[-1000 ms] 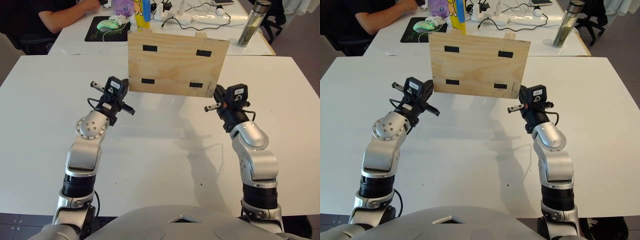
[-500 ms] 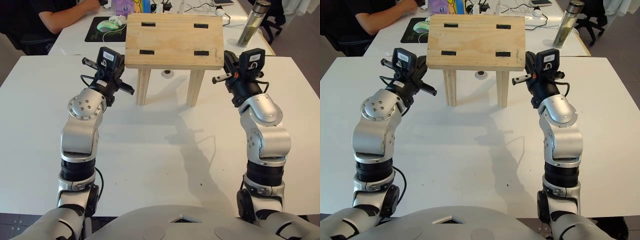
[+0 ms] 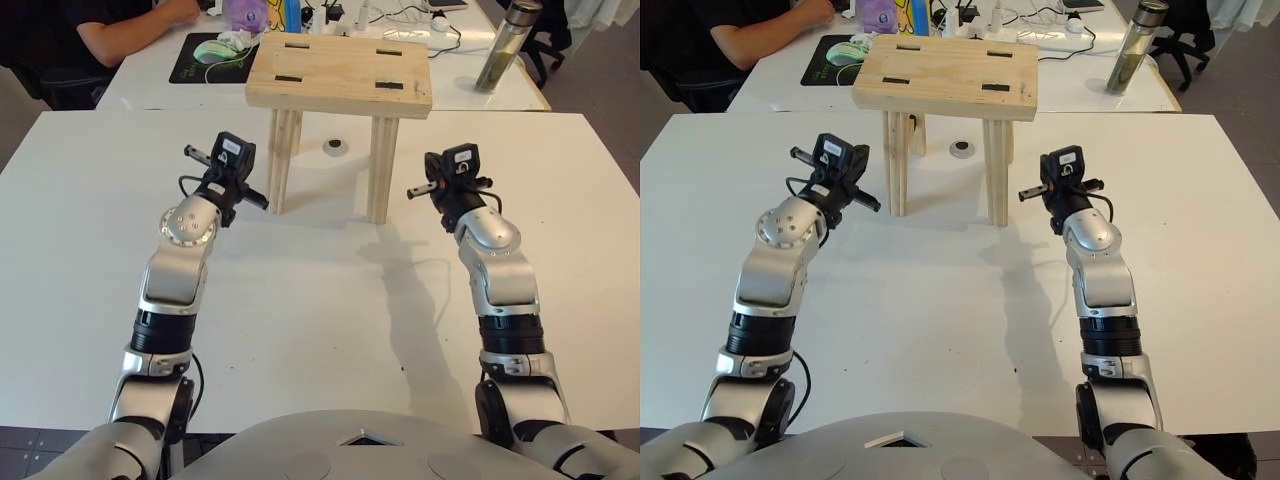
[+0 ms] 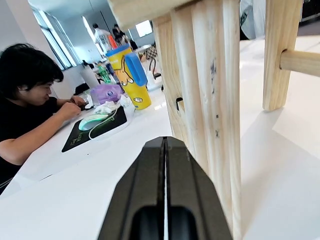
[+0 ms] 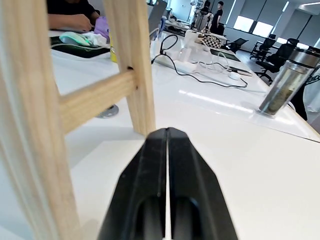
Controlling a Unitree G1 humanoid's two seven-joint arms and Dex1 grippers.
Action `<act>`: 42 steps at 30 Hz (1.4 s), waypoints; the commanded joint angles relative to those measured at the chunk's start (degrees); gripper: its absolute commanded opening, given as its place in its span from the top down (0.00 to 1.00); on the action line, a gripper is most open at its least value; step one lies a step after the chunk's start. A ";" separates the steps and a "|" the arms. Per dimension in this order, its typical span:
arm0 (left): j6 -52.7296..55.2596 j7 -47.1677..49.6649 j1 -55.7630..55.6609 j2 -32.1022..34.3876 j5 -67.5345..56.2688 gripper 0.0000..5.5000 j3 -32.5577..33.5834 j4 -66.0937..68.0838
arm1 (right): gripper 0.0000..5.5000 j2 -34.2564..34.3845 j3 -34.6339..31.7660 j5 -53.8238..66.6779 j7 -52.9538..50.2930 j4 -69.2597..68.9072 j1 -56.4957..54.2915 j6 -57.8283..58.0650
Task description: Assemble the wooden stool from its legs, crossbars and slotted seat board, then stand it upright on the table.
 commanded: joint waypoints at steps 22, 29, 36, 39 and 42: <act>-35.02 14.37 -24.43 -5.52 -5.33 1.00 12.80 41.69 | 1.00 2.43 -11.65 1.81 -16.83 29.47 -22.42 -16.09; -38.06 12.10 -26.31 -5.43 -7.49 1.00 13.73 45.04 | 1.00 2.34 -12.65 3.65 -16.17 35.35 -23.72 -20.05; -38.78 11.73 -27.87 -4.74 -7.65 1.00 13.83 48.21 | 1.00 2.05 -11.97 4.25 -14.44 37.50 -24.53 -21.86; -38.75 11.26 -27.78 -4.84 -7.68 1.00 13.61 48.13 | 1.00 2.28 -11.70 3.99 -14.36 37.64 -23.90 -21.95; -38.65 10.91 -27.28 -4.86 -7.58 1.00 13.44 47.83 | 1.00 2.58 -11.35 3.98 -13.90 37.18 -23.16 -21.54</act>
